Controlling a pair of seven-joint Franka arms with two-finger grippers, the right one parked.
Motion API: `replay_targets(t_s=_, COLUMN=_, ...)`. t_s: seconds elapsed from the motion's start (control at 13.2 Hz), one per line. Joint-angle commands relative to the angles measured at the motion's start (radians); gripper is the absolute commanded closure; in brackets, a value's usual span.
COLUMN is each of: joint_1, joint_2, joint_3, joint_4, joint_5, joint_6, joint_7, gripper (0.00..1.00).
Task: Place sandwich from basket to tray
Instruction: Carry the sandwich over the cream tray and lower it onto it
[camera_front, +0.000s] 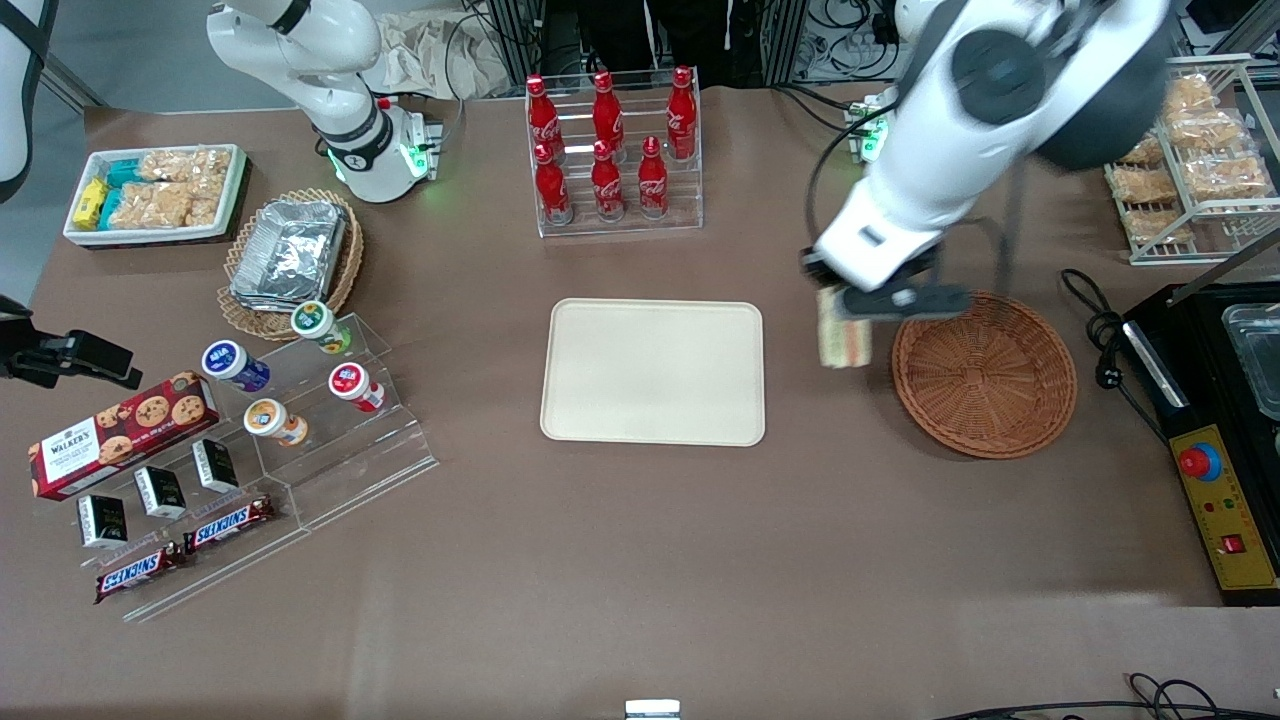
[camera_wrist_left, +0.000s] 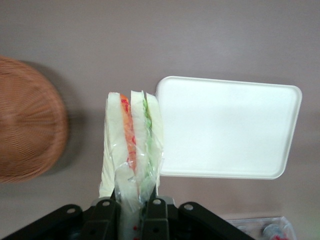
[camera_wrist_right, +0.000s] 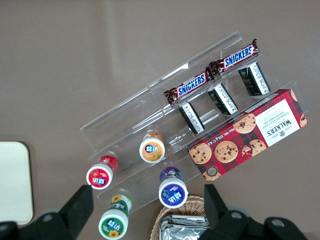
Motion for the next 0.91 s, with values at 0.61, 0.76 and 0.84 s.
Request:
replay_targets(t_s=0.61, joint_1=-0.160, joint_2=0.344, joint_3=-0.023, joint_4=-0.187, joint_5=0.384, joint_6=0.491, joint_7=-0.328, gripper=1.00)
replay_targets(t_s=0.76, joint_1=-0.170, joint_2=0.366, joint_3=-0.021, joint_4=-0.202, joint_5=0.393, joint_6=0.517, joint_7=-0.337, gripper=1.00)
replay_targets(t_s=0.84, joint_1=-0.171, joint_2=0.384, joint_3=-0.020, joint_4=-0.204, joint_5=0.422, joint_6=0.522, joint_7=-0.342, gripper=1.00)
